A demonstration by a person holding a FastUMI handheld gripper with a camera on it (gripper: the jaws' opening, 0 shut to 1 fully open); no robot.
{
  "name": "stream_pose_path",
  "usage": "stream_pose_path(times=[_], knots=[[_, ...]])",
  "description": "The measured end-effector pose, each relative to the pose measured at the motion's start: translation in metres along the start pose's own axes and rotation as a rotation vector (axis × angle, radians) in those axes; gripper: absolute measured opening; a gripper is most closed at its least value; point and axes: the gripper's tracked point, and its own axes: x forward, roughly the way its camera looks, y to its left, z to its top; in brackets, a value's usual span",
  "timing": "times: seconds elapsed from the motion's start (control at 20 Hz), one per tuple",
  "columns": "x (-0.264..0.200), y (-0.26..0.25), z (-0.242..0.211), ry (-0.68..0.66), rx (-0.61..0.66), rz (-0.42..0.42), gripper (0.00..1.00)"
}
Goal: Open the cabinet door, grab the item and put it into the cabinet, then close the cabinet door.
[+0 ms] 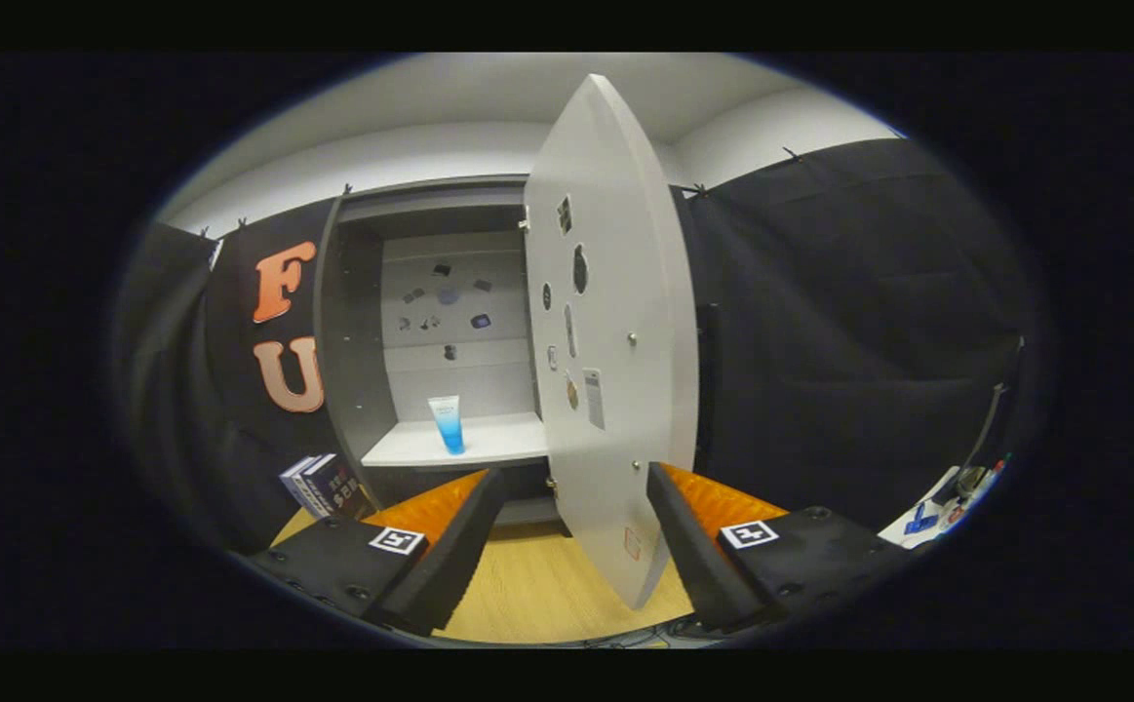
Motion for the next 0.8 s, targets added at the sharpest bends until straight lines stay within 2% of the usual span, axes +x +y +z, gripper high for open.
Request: stream_pose_path(times=[0.05,0.1,0.2,0.3,0.5,0.8], knots=[[-0.006,-0.004,0.000,0.001,0.009,0.016,0.94],[-0.007,-0.019,0.001,-0.001,-0.009,-0.009,0.93],[-0.015,-0.039,0.007,-0.018,-0.050,-0.019,0.99],[-0.015,-0.061,0.008,-0.019,-0.065,-0.033,0.99],[-0.006,-0.101,-0.001,-0.001,-0.012,-0.055,0.99],[0.014,-0.140,-0.019,0.025,-0.011,-0.094,0.98]])
